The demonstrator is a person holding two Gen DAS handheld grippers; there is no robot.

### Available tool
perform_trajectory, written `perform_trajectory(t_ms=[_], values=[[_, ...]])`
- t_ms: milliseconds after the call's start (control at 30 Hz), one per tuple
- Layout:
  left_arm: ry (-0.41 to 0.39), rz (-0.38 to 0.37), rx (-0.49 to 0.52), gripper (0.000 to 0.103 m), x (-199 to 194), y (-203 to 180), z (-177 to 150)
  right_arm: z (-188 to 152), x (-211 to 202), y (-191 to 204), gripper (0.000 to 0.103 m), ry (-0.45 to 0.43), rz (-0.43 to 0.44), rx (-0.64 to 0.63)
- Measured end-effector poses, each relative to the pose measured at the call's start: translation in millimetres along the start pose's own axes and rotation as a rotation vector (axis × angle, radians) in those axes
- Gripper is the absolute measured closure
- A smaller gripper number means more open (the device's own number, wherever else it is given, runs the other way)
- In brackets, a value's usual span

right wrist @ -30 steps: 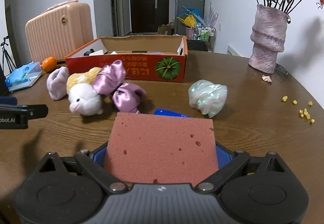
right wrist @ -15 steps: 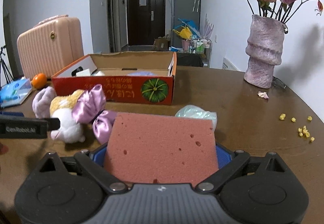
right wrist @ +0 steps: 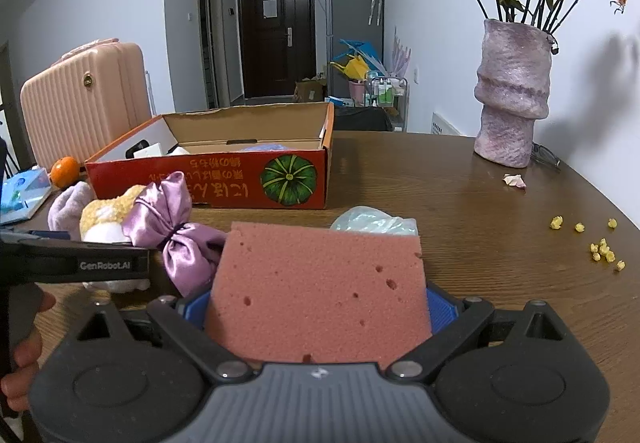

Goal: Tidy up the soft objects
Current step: 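Grasp the white-and-yellow lamb plush with the left gripper while the right holds the sponge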

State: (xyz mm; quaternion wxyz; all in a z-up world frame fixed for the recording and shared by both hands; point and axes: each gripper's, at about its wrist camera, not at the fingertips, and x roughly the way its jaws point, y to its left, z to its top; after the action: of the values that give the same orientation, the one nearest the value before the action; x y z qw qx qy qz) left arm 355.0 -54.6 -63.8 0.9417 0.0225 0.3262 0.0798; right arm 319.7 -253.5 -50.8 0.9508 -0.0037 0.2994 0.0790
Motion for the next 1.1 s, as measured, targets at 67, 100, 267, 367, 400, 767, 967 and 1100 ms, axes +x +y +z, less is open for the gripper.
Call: perform_trajectory(t_ms=[67,100,267,367,400,767,967,1100], values=[[0.014,-0.026,0.008,0.035,3,2,-2,-1,0,0,0.005,-0.007,-0.003,0.003],[0.019,-0.040,0.004,0.037,3,3,-3,-2,-1,0,0.005,-0.011,-0.004,0.006],[-0.002,-0.070,-0.017,0.046,-7,17,-7,-4,-4,-1,0.005,-0.039,-0.005,0.006],[-0.018,-0.072,-0.028,0.048,-16,27,-11,-6,-3,0,0.005,-0.039,-0.002,-0.003],[-0.028,-0.074,-0.031,0.048,-19,31,-12,-6,-2,1,0.005,-0.038,-0.001,-0.006],[-0.142,-0.085,-0.012,0.049,-62,55,-22,-11,-11,5,0.005,-0.071,0.018,-0.002],[-0.212,-0.095,-0.005,0.049,-86,59,-26,-13,-18,8,0.005,-0.089,0.033,0.006],[-0.251,-0.103,-0.010,0.049,-100,62,-27,-14,-23,11,0.005,-0.106,0.047,0.011]])
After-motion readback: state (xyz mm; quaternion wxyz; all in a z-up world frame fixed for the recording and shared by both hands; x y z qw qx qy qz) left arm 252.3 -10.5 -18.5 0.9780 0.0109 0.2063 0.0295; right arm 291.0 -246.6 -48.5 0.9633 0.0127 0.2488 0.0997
